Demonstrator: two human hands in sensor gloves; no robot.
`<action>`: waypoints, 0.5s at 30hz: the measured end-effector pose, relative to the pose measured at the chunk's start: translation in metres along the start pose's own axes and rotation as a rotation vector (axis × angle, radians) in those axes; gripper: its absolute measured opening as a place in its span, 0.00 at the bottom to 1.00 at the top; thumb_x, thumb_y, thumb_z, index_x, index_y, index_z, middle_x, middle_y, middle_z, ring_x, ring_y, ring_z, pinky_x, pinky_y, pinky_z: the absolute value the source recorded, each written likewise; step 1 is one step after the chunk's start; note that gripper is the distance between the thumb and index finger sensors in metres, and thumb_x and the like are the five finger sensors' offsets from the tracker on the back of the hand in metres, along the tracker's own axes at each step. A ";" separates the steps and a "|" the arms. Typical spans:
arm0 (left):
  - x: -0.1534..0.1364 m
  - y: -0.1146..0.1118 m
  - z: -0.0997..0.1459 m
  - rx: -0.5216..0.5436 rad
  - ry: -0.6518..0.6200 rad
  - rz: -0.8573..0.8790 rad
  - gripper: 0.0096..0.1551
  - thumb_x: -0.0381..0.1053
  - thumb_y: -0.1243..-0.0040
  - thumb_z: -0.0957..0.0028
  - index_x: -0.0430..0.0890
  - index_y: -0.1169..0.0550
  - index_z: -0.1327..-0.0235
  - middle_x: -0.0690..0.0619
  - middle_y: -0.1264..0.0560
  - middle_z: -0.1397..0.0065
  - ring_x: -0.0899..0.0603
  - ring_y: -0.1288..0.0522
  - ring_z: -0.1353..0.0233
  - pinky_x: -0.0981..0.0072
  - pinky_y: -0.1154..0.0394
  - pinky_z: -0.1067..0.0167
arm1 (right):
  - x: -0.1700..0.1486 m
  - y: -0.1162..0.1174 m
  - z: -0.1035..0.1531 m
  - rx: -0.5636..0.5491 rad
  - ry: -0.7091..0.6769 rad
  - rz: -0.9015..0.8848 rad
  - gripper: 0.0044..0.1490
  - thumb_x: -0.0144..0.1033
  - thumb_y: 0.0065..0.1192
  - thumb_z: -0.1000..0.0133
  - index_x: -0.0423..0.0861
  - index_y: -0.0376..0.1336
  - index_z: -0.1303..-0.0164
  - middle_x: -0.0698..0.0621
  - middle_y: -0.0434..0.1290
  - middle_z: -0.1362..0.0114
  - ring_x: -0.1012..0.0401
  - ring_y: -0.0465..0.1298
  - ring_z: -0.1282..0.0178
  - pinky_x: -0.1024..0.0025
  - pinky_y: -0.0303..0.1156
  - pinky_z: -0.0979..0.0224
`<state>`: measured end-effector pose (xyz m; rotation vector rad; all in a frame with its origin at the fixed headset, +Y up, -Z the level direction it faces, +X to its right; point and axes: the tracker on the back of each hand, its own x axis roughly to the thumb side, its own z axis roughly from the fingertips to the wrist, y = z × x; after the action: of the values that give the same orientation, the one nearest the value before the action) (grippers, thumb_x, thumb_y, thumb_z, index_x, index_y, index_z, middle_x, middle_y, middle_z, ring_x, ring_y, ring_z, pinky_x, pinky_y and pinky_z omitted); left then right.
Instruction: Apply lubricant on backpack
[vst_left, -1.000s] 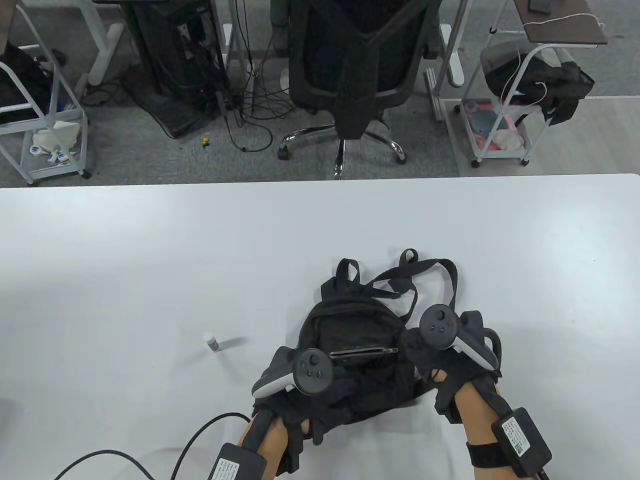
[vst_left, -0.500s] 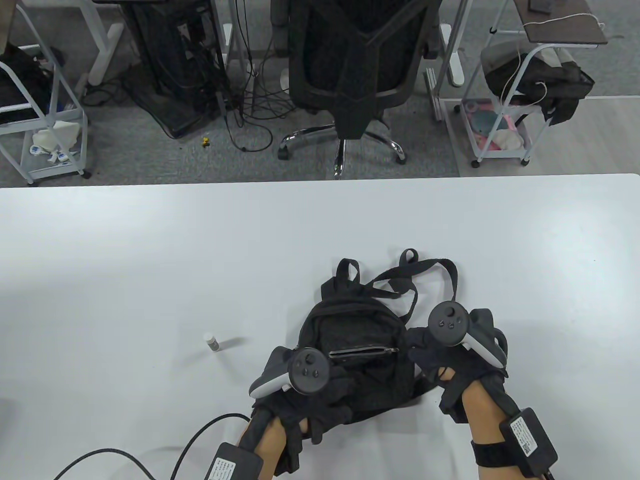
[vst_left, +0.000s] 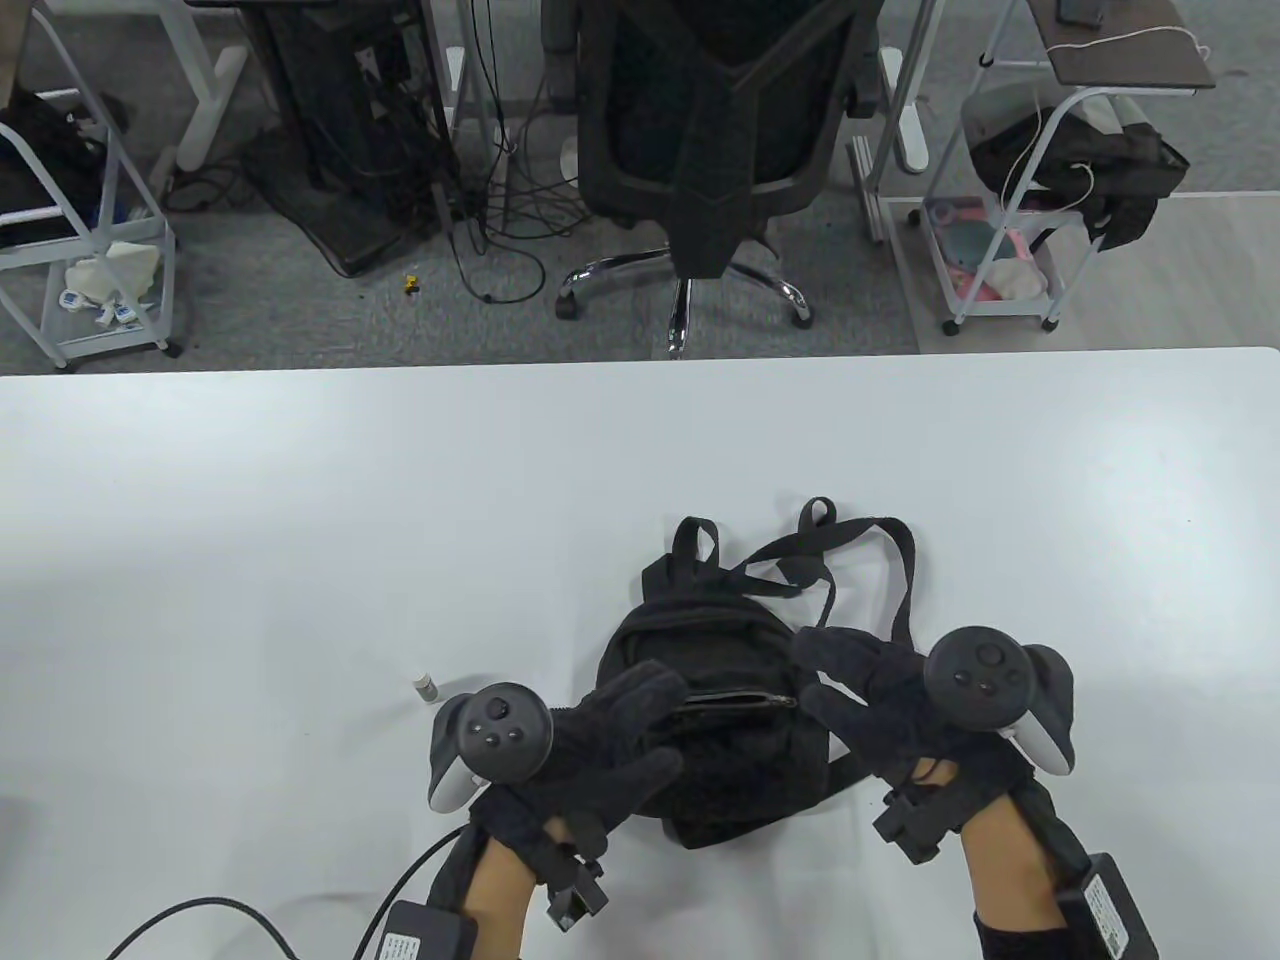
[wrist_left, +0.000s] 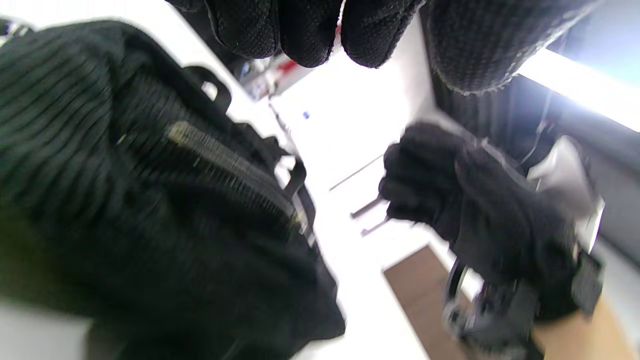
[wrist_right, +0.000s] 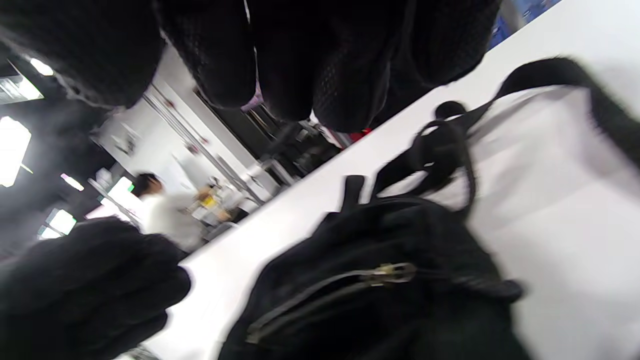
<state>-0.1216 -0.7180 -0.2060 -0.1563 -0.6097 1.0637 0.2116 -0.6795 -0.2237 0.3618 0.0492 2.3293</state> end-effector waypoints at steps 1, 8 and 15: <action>0.000 0.002 0.001 0.030 -0.015 0.015 0.43 0.64 0.40 0.46 0.47 0.34 0.19 0.39 0.42 0.16 0.28 0.38 0.20 0.31 0.45 0.27 | -0.001 0.002 0.002 -0.012 -0.016 -0.039 0.38 0.64 0.65 0.50 0.64 0.64 0.28 0.55 0.69 0.22 0.53 0.77 0.25 0.44 0.67 0.25; 0.000 0.008 0.006 0.151 -0.139 0.132 0.45 0.65 0.39 0.47 0.48 0.37 0.19 0.42 0.43 0.15 0.30 0.36 0.20 0.30 0.43 0.26 | -0.001 0.019 0.012 -0.023 -0.112 -0.206 0.41 0.65 0.65 0.50 0.64 0.60 0.25 0.53 0.64 0.19 0.50 0.70 0.20 0.42 0.63 0.23; 0.003 0.003 0.007 0.214 -0.201 0.195 0.46 0.66 0.39 0.48 0.48 0.36 0.19 0.43 0.43 0.15 0.31 0.36 0.19 0.31 0.42 0.26 | -0.002 0.025 0.018 -0.036 -0.170 -0.258 0.42 0.65 0.64 0.50 0.64 0.58 0.24 0.53 0.62 0.18 0.50 0.68 0.19 0.41 0.62 0.23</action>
<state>-0.1262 -0.7148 -0.2003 0.0805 -0.6661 1.3363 0.2002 -0.6997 -0.2035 0.5030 -0.0279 2.0361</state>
